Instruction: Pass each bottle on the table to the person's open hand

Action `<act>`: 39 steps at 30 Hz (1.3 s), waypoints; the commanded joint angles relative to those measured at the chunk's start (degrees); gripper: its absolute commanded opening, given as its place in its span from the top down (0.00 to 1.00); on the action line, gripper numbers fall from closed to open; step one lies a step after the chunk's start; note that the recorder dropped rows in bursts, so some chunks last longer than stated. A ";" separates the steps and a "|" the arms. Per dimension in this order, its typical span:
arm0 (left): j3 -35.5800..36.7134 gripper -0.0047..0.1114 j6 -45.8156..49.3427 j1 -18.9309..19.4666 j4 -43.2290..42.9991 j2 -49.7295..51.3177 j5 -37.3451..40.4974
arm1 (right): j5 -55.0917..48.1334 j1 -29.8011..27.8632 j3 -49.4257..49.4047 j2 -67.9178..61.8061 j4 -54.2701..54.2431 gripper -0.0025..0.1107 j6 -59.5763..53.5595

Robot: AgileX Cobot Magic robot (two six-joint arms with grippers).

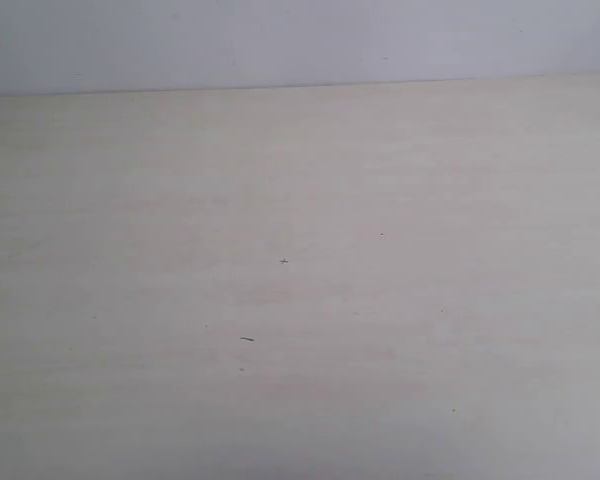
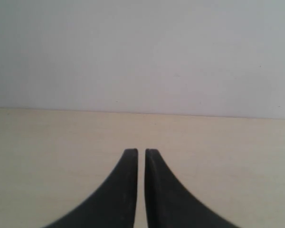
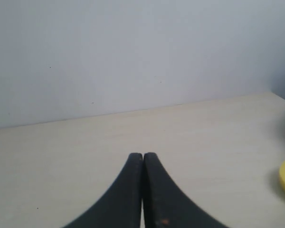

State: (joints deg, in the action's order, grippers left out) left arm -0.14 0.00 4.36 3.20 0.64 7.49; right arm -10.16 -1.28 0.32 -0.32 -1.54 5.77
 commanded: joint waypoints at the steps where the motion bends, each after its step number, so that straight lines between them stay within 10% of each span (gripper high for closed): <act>1: 0.14 0.89 -0.43 -0.29 -0.11 -0.31 -0.29 | 0.47 -0.38 -0.32 0.32 0.00 0.98 0.27; 39: 0.14 0.89 0.32 -0.29 -0.11 -0.31 -0.29 | 0.47 -0.38 -0.32 0.32 0.00 0.98 0.27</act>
State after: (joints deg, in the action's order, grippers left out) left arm -0.14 0.32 4.36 3.20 0.64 7.49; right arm -10.16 -1.28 0.32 -0.32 -1.54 6.12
